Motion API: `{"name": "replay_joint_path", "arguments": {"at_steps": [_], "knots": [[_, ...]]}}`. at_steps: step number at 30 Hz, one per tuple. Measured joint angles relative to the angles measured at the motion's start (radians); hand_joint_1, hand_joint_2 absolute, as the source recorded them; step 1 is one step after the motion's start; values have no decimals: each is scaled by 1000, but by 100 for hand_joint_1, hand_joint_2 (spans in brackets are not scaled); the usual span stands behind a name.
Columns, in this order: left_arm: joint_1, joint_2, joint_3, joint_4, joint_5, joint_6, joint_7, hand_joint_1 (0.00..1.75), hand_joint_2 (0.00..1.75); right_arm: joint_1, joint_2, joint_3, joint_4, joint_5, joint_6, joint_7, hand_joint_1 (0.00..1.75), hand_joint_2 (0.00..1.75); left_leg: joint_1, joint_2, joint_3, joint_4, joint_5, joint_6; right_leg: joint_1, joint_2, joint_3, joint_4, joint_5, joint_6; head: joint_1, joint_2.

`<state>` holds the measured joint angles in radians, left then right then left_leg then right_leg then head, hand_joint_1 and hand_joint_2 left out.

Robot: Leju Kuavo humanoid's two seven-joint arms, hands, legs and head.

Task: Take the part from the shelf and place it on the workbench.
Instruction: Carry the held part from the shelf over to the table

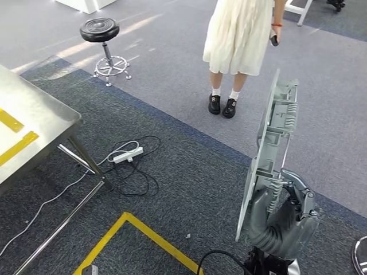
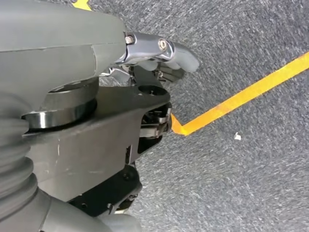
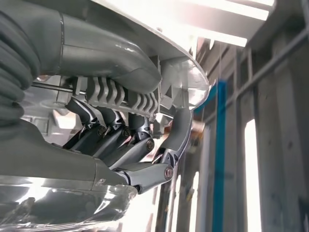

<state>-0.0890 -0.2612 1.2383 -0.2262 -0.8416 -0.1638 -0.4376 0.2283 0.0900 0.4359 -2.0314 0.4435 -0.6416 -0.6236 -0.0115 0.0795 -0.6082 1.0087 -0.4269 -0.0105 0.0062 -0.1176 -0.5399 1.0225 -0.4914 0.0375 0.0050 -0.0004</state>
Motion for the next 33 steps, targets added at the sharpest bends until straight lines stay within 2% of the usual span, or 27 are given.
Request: {"name": "replay_joint_path", "arguments": {"at_steps": [1,2,3,5,6,7,8,9,10,11,12,13,14,16,17,18,20,21,22,24,27,28,29,31,32,33], "knots": [[1,0,0,0,0,1,0,0,175,-1,0,0,0,1,-1,0,175,175,2,-15,-1,0,1,6,-1,-7,3,-1,-4,6,2,0],[2,0,0,0,0,2,0,0,175,-1,0,0,0,2,-2,1,175,175,4,-29,-1,-1,2,12,-4,5,3,6,-12,12,4,0],[2,0,0,0,-1,2,0,0,175,-1,0,0,0,4,-3,1,175,175,7,-43,0,-3,4,18,-7,30,-6,32,-30,17,6,0],[1,0,0,0,-3,2,0,0,175,-1,-1,0,0,8,-6,2,175,175,10,-72,1,-3,6,28,-10,92,-60,148,-88,24,11,0],[0,0,0,0,-4,2,0,0,175,-1,-1,0,0,9,-7,3,175,175,10,-87,1,-3,6,30,-10,107,-98,220,-117,25,13,0],[0,0,0,0,-5,2,0,0,175,-1,-2,0,0,9,-7,4,175,175,10,-103,1,-3,6,31,-10,112,-128,272,-131,25,14,0],[1,0,0,0,-6,2,0,0,175,-1,-3,0,0,9,-7,5,175,175,10,-118,2,-3,6,31,-10,114,-145,293,-126,25,15,0],[2,0,0,0,-6,2,0,0,175,-1,-3,0,0,9,-7,7,175,175,10,-134,3,-3,6,31,-10,116,-142,272,-101,23,15,0],[2,0,0,0,-6,2,0,0,175,-1,-3,1,0,9,-7,8,175,175,11,-151,5,-3,6,30,-12,124,-120,215,-61,21,15,0],[2,0,0,0,-6,2,0,0,175,-2,-3,1,0,10,-7,8,175,175,12,-166,6,-3,6,28,-15,145,-91,144,-22,20,15,0],[2,0,0,0,-6,2,0,0,175,-2,-4,1,0,10,-7,9,175,175,11,-180,6,0,6,23,-19,167,-62,78,5,18,15,0],[1,0,0,0,-6,2,0,0,175,-3,-4,1,0,10,-8,9,175,175,11,-193,4,1,7,18,-22,186,-43,35,19,16,15,0],[2,0,0,0,-6,2,0,0,175,-3,-4,1,0,10,-8,10,175,175,12,-203,0,1,9,11,-23,198,-35,16,21,13,15,0],[5,1,0,0,-6,2,0,0,175,-3,-4,2,0,10,-8,11,175,175,15,-220,-6,-3,15,-2,-20,185,-33,11,23,2,15,0],[7,1,0,0,-6,2,0,0,175,-4,-5,3,0,10,-8,11,175,175,15,-210,-9,0,11,-8,-20,174,-32,9,25,-5,13,0],[7,2,0,0,-6,2,0,0,175,-5,-5,4,0,11,-9,11,175,175,13,-188,-19,17,-2,-12,-21,161,-31,5,28,-12,9,0],[4,2,0,0,-6,2,0,0,175,-5,-5,7,0,12,-10,11,175,175,10,-126,-65,113,-60,-21,-20,132,-29,1,29,-22,1,0],[3,2,0,0,-6,2,0,0,175,-5,-5,7,0,12,-10,11,175,175,11,-108,-97,180,-92,-24,-19,117,-30,1,29,-24,-2,0],[3,2,0,0,-6,2,0,0,175,-4,-5,7,0,12,-10,12,175,175,12,-99,-125,238,-113,-27,-19,102,-30,1,28,-25,-2,0],[4,3,0,0,-5,2,0,0,175,-5,-5,8,0,12,-10,14,175,175,14,-93,-147,285,-117,-29,-18,78,-30,1,27,-26,-2,0],[5,3,0,0,-5,2,0,0,175,-6,-5,8,0,12,-10,15,175,175,15,-92,-142,275,-102,-30,-18,69,-29,1,26,-25,-2,0],[5,3,0,0,-5,3,0,0,175,-7,-5,8,0,12,-10,15,175,175,15,-90,-129,252,-89,-30,-19,64,-29,1,26,-25,-2,0],[4,3,0,0,-5,3,0,0,175,-9,-5,8,0,13,-10,16,175,175,11,-65,-91,181,-64,-27,-15,53,-26,3,22,-20,-4,0],[1,3,0,0,-5,3,1,0,175,-15,-6,8,0,15,-10,18,175,175,6,-28,-18,43,-17,-14,-7,18,-17,2,14,-7,-3,0],[0,2,0,0,-5,2,2,0,175,-17,-6,8,0,17,-11,18,175,175,4,-17,6,-4,-5,-5,-3,0,-11,1,9,1,-3,0],[1,2,0,0,-3,3,2,0,175,-17,-6,8,0,18,-12,19,175,175,7,-32,5,-4,-4,3,-4,1,-7,2,4,8,0,0]]}}
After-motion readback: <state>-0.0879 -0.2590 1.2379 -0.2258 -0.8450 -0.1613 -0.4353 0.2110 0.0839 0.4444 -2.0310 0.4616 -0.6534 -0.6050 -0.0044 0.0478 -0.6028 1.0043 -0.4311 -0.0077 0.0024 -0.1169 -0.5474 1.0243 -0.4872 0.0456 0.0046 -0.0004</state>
